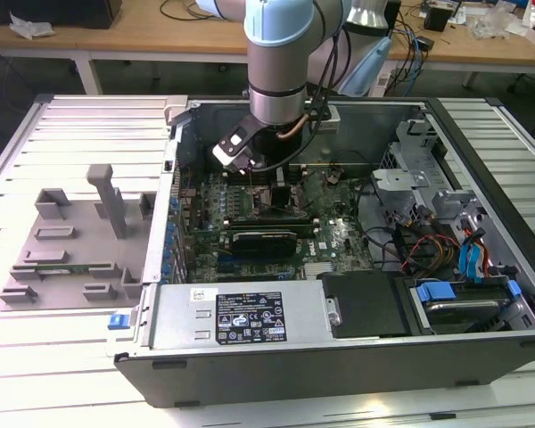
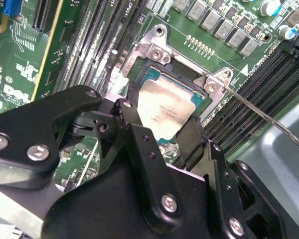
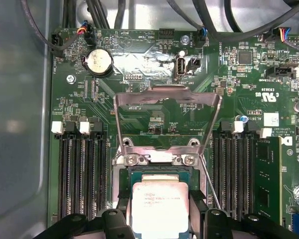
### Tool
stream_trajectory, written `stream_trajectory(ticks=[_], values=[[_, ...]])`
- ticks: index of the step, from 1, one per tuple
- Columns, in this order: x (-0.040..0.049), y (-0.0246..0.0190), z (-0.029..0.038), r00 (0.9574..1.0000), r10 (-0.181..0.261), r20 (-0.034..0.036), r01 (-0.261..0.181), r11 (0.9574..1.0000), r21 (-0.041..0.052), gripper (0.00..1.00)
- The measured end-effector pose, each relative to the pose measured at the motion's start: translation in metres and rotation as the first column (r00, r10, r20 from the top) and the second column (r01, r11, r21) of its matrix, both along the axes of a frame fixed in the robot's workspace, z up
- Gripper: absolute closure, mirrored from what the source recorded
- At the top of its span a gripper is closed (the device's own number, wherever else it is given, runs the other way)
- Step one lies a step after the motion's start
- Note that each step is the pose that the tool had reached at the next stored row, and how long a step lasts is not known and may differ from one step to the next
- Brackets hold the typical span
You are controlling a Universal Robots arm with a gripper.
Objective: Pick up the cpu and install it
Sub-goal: 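Place the cpu into insertion slot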
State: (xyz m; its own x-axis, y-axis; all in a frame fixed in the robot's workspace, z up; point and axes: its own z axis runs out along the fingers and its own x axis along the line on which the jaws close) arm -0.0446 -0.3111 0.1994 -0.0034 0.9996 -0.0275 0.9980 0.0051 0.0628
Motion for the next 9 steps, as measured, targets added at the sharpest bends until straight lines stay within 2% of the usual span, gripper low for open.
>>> stream_trajectory(ticks=[9], values=[[0.0008,-0.0005,-0.0021,1.0,-0.001,0.0001,0.001,1.0,0.0002,0.45]])
